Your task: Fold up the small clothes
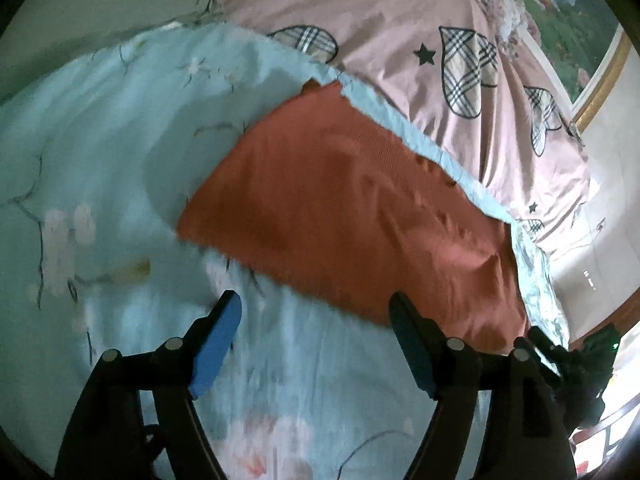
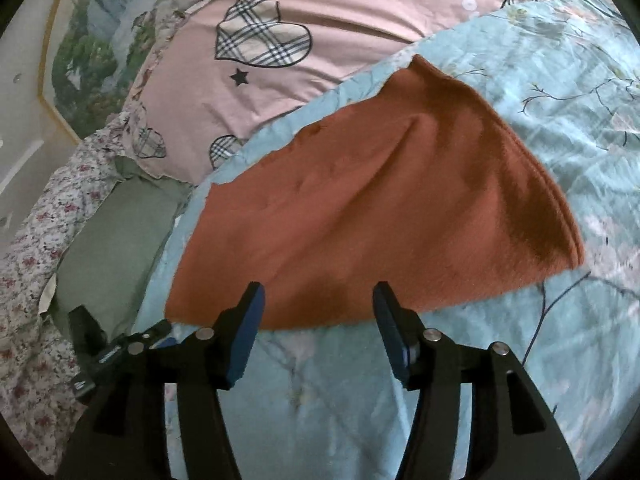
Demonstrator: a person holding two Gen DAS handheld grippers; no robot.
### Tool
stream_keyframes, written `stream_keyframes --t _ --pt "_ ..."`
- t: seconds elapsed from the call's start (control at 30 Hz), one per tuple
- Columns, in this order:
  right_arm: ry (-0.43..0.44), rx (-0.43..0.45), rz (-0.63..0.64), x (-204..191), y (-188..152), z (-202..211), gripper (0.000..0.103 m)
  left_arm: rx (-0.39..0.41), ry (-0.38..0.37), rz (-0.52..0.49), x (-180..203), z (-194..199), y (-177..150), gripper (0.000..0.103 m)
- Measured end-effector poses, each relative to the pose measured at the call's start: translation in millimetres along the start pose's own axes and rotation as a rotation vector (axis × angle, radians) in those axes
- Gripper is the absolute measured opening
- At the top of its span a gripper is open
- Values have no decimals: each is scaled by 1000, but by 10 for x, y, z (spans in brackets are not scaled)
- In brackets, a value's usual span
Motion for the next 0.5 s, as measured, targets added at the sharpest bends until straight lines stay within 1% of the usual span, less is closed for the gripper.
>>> stream_keyframes --t 0.07,0.1,0.2,0.27,0.4,0.5 --pt "6 -6 -4 -35 -46 4 60 -6 20 20 -8 -18 -39 79" --pt "9 -11 -8 -39 -67 6 60 -1 27 40 -22 -18 -43 82" --pt "22 -22 -17 -71 -104 -11 60 13 20 94 -21 -79 4 91" --pt "24 -25 -17 -99 -118 -16 60 17 37 116 -19 -154 36 93" --pt "33 -28 -23 -109 -131 -16 60 40 34 182 -76 -313 230 99" --pt "36 -26 -28 -100 -121 -8 60 67 50 218 -140 -440 433 100"
Point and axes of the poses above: each gripper's, at about its wrist camera, not at the fingertips, and z roughly against the way its jaws point, x to its right, y to its top, the point moved 2 cm from there along -z, roughly the way its jaws point, and after that the axes turned 6 degrees about y, right-handed, at the moved point
